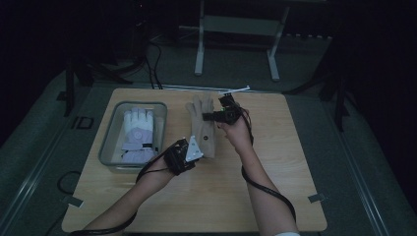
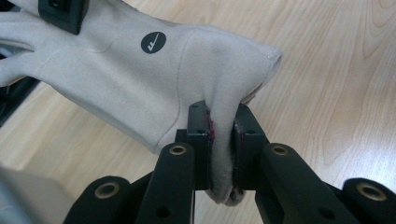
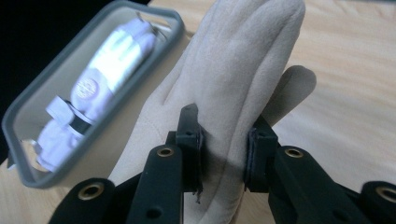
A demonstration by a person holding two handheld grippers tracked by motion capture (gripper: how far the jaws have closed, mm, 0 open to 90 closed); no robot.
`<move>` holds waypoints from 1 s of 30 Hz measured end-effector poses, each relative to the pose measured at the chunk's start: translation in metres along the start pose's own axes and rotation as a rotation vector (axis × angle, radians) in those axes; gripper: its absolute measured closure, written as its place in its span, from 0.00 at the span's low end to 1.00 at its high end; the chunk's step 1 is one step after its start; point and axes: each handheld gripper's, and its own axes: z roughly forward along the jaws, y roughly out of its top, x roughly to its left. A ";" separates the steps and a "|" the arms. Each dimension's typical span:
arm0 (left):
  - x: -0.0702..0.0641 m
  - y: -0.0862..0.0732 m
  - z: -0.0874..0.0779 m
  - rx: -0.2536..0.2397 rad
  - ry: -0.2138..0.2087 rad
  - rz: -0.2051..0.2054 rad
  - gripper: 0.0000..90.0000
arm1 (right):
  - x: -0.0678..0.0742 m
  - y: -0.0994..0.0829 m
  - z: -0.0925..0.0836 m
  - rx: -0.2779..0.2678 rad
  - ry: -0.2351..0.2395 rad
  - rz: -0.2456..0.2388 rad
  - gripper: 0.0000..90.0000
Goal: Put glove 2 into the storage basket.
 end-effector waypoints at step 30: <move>0.061 -0.088 -0.087 0.071 0.114 -0.162 0.90 | 0.121 0.066 0.101 0.073 0.089 -0.205 0.80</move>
